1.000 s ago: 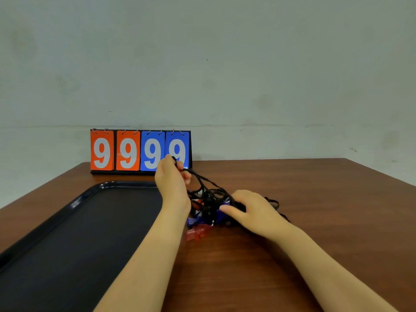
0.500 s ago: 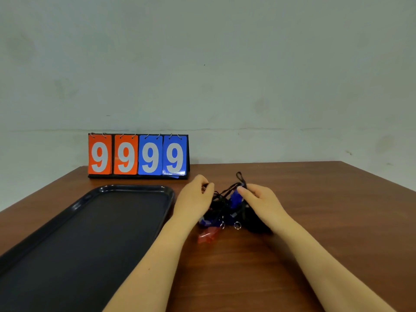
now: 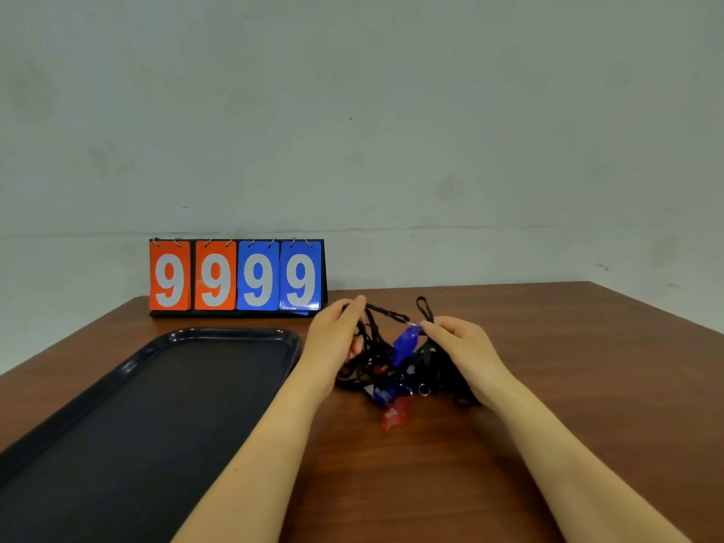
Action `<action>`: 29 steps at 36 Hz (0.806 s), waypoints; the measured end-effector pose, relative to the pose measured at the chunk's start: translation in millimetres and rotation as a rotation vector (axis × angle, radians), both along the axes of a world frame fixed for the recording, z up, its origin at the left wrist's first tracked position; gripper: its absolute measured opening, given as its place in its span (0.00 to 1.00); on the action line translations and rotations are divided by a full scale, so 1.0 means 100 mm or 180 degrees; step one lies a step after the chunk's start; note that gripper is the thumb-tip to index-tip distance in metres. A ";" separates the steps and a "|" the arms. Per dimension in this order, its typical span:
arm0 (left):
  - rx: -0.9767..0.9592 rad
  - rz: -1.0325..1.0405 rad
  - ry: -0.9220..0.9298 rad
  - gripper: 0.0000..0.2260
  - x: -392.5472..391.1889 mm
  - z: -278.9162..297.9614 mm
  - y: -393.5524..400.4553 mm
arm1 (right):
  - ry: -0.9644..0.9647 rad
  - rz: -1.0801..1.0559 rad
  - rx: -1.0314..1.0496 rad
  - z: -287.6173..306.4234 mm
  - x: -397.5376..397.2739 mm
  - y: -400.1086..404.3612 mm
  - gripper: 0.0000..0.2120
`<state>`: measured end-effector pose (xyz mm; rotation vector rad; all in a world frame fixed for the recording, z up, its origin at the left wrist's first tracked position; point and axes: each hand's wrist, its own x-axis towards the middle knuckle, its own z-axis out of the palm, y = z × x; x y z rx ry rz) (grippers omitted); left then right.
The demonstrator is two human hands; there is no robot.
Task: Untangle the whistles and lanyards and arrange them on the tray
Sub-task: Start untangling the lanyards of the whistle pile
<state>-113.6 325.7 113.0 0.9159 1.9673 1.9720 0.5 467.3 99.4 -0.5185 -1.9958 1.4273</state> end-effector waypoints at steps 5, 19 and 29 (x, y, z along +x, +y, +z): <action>0.0366 -0.0011 -0.0357 0.12 0.04 0.03 -0.01 | 0.0078 -0.0256 0.0168 -0.03 -0.02 0.04 0.10; 0.0546 0.0129 -0.0542 0.13 0.04 0.07 -0.04 | 0.0057 -0.1518 0.0455 -0.08 0.03 0.29 0.11; 0.0613 0.0078 -0.0565 0.13 0.06 0.08 -0.05 | 0.0187 -0.0328 0.2553 -0.15 -0.07 -0.06 0.18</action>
